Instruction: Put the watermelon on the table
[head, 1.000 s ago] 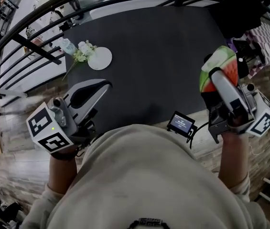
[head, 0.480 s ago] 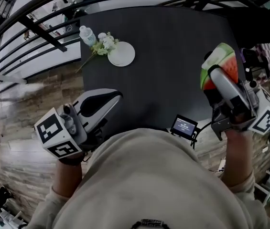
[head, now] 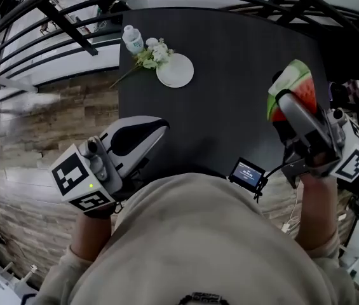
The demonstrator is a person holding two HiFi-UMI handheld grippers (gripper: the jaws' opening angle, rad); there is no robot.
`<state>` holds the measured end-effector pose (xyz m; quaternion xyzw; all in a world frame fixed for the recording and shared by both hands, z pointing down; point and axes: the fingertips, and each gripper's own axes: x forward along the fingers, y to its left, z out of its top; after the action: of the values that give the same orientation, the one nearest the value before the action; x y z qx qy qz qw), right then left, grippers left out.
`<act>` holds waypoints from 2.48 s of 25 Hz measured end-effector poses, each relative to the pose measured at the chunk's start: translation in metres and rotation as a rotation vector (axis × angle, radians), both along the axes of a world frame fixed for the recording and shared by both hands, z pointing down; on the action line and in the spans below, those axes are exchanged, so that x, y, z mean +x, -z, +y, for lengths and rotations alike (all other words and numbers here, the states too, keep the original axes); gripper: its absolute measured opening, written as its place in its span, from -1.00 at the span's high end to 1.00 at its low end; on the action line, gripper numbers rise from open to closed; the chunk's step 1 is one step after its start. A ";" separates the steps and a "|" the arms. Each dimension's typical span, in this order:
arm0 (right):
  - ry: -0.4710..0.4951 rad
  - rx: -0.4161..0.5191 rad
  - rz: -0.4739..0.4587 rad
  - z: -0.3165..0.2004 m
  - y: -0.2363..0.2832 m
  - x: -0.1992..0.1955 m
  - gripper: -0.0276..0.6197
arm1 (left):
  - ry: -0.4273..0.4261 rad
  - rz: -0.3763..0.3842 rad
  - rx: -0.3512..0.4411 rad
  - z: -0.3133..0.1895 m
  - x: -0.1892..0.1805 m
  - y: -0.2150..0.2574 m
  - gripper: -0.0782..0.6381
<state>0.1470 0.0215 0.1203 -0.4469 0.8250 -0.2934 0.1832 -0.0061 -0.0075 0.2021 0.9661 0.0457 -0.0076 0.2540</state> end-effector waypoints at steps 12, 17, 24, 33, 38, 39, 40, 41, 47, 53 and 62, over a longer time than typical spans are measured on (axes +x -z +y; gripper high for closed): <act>0.016 0.031 -0.002 0.011 0.002 0.030 0.30 | 0.024 0.005 -0.001 0.021 0.031 0.012 0.78; 0.011 0.031 0.004 0.011 -0.001 0.039 0.30 | 0.027 0.012 -0.009 0.024 0.035 0.013 0.78; 0.021 0.019 0.013 0.008 -0.006 0.043 0.30 | 0.047 0.011 -0.020 0.027 0.035 0.012 0.78; 0.075 -0.020 0.035 -0.014 -0.020 0.030 0.30 | 0.103 -0.003 -0.062 0.020 0.021 -0.003 0.78; 0.096 -0.050 0.022 -0.026 -0.031 0.022 0.30 | 0.132 -0.008 -0.078 0.016 0.010 -0.009 0.78; 0.102 -0.052 0.025 -0.029 -0.032 0.020 0.30 | 0.137 -0.009 -0.080 0.016 0.008 -0.009 0.78; 0.109 -0.050 0.031 -0.031 -0.033 0.019 0.30 | 0.142 -0.010 -0.082 0.015 0.007 -0.011 0.78; 0.117 -0.047 0.037 -0.035 -0.034 0.017 0.30 | 0.148 -0.011 -0.085 0.014 0.005 -0.012 0.78; 0.156 -0.068 0.048 -0.054 -0.046 0.010 0.30 | 0.169 0.016 -0.110 0.010 -0.004 -0.016 0.78; 0.189 -0.099 0.076 -0.071 -0.056 0.003 0.30 | 0.212 0.004 -0.133 0.009 -0.016 -0.024 0.78; 0.250 -0.129 0.099 -0.102 -0.080 -0.017 0.30 | 0.277 -0.024 -0.163 0.003 -0.042 -0.040 0.78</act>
<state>0.1301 -0.0810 0.2006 -0.3655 0.8616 -0.3440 0.0754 -0.0479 -0.0049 0.2421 0.9393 -0.0919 -0.0347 0.3287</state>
